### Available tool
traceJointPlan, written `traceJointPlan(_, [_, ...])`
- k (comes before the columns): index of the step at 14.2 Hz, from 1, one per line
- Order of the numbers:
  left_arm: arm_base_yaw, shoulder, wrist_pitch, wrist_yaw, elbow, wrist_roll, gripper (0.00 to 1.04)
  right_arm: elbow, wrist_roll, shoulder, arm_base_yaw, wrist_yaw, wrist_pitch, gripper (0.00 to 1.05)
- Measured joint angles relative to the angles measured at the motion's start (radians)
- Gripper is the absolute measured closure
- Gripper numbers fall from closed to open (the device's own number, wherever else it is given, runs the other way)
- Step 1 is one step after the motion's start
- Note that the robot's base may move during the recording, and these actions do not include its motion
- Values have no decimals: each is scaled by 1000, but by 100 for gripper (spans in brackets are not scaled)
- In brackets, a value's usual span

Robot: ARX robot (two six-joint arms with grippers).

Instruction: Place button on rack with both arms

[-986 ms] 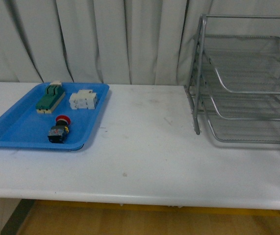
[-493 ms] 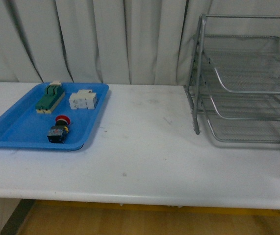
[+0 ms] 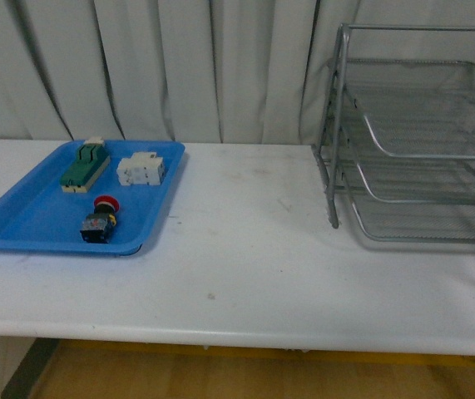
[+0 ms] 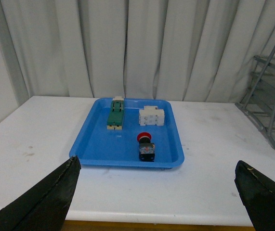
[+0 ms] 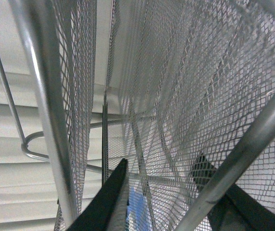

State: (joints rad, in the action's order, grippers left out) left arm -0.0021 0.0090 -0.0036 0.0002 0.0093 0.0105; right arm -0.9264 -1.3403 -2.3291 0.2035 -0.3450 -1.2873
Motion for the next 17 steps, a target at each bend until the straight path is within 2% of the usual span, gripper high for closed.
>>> traceJointPlan(4, [0,0,0,0,0,0,7,-6,5,-15,-2,0,11,94])
traceJointPlan(5, [0,0,0,0,0,0,7,-6,-44,-19,-2,1,13,100])
traceJointPlan(11, [0,0,0,0,0,0,7,27,-93,-20,1,0,-9,101])
traceJointPlan(17, [0,0,0,0,0,0,7,318,-94,91,73,-85,-40,101])
